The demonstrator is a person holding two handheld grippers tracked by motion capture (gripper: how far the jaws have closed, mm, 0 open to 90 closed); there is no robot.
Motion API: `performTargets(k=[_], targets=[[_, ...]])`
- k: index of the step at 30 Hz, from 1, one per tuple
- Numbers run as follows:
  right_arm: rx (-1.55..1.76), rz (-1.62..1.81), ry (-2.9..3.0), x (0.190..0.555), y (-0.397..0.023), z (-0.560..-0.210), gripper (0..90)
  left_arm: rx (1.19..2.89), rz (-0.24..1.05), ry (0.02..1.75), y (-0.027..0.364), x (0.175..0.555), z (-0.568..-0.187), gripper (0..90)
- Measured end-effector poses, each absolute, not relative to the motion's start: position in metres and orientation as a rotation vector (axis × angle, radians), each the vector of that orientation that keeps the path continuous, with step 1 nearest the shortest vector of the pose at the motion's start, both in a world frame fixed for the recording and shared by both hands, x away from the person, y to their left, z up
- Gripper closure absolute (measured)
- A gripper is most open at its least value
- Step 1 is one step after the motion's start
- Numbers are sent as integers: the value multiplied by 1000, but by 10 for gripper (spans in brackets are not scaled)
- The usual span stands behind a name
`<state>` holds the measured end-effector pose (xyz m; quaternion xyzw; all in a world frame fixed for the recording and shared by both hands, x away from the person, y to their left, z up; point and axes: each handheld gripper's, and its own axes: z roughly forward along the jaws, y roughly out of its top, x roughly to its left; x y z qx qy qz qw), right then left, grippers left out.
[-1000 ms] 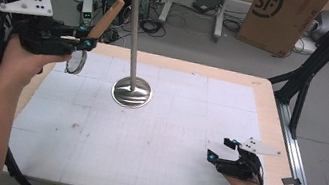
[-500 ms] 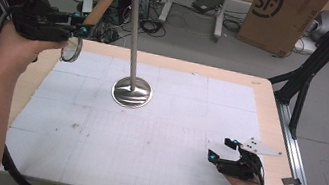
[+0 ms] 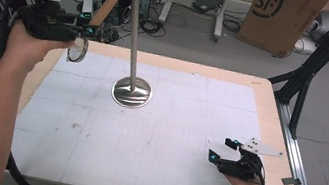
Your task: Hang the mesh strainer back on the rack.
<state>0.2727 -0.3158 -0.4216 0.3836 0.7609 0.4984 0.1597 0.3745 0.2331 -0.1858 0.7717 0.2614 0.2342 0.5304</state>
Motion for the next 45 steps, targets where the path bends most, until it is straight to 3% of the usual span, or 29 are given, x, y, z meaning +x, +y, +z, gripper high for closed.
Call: performTargets(k=[45], targets=[[1102, 1433, 2158, 271, -320, -420, 163, 1915, 579, 730, 191, 409, -202, 686]])
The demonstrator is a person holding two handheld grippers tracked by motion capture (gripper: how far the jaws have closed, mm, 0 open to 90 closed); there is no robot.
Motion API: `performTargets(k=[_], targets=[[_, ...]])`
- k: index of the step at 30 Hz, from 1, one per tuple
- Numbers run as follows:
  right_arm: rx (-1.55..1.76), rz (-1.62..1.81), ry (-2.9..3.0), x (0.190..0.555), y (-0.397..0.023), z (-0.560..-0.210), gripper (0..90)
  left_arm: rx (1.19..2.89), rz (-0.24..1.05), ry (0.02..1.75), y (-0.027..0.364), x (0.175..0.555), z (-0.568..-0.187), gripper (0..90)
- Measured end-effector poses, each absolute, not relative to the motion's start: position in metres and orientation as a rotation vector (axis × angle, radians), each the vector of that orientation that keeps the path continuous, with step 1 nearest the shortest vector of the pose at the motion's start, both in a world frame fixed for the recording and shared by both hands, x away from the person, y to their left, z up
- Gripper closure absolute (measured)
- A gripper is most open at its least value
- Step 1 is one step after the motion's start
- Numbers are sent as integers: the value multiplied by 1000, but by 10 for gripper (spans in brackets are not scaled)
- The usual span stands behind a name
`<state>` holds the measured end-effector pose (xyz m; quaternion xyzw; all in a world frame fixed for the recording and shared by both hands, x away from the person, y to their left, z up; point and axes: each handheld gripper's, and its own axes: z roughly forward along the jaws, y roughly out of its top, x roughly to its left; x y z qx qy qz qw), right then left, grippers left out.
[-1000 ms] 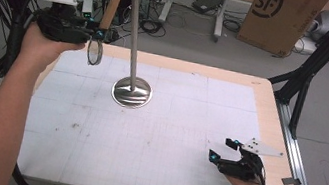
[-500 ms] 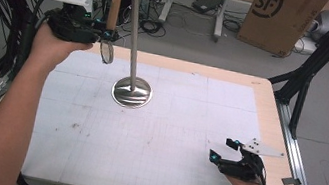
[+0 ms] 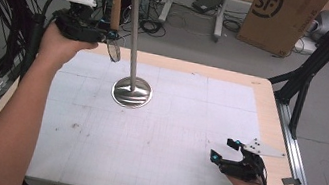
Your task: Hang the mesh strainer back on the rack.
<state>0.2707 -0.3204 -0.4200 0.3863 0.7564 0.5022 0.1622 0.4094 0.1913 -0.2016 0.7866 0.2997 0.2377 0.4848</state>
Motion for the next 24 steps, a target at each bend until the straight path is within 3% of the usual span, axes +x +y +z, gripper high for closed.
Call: performTargets(k=[5, 8, 24], targets=[[1103, 1437, 2159, 271, -321, -420, 163, 1917, 575, 723, 190, 410, -202, 677], [1105, 1433, 2158, 270, -321, -420, 163, 1926, 570, 753, 191, 410, -203, 592], [1091, 1433, 2168, 270, -319, -420, 163, 1912, 536, 753, 211, 391, -215, 418]])
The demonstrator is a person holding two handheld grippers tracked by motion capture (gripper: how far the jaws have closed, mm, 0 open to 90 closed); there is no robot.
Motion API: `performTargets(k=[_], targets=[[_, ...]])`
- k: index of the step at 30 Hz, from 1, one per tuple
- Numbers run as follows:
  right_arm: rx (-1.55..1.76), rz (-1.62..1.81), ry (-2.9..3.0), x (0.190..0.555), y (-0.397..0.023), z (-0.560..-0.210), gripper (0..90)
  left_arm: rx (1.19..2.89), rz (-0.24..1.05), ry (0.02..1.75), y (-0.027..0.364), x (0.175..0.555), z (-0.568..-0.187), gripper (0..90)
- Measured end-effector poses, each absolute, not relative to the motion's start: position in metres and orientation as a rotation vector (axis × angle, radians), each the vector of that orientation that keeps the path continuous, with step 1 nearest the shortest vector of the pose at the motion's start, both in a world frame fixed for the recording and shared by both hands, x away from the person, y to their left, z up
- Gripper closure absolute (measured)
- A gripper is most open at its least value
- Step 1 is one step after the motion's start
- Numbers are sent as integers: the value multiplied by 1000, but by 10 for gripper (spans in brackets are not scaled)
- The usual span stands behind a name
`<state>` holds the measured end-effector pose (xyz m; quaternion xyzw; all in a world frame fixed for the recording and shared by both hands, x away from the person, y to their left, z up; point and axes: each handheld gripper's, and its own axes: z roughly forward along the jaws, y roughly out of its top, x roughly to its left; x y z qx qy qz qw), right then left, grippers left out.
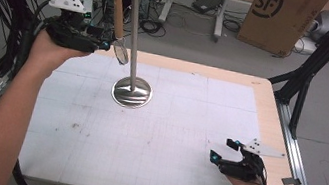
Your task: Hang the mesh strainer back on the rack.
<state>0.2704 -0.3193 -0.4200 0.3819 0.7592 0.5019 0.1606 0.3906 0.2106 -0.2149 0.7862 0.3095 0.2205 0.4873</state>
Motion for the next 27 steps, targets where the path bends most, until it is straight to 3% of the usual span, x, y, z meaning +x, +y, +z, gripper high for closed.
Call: performTargets(k=[8, 27], targets=[[1090, 1429, 2170, 270, -318, -420, 163, 1911, 513, 721, 212, 378, -224, 342], [1090, 1427, 2175, 270, -317, -420, 163, 1886, 439, 596, 203, 352, -248, 266]])
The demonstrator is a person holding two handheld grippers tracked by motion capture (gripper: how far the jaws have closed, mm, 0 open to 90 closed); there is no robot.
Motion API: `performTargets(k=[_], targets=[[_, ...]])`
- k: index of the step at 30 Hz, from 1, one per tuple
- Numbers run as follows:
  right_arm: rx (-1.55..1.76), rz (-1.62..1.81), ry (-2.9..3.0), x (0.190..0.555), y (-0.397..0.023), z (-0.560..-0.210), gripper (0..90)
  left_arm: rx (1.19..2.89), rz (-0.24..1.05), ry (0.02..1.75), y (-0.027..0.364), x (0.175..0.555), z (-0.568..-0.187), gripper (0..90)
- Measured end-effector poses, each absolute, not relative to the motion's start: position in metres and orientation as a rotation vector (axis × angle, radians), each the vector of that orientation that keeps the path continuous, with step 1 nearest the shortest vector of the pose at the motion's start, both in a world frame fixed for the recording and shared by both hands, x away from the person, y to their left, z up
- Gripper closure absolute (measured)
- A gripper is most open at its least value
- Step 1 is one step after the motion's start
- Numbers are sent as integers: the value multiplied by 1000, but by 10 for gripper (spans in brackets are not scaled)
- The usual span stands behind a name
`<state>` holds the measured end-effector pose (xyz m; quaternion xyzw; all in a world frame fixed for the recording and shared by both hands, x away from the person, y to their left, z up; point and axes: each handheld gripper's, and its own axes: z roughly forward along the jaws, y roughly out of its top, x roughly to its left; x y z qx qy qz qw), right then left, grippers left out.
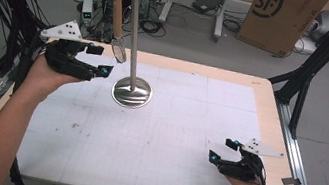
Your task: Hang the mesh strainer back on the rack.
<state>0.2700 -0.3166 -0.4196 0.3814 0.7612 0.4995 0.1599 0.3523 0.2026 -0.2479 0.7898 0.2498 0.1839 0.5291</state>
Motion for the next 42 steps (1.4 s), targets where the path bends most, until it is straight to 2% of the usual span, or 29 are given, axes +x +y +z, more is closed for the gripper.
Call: performTargets(k=[23, 42], targets=[[1091, 1428, 2175, 270, -316, -420, 163, 1837, 432, 603, 204, 330, -298, 195], [1089, 1427, 2176, 270, -315, -420, 163, 1829, 417, 647, 199, 324, -334, 187]])
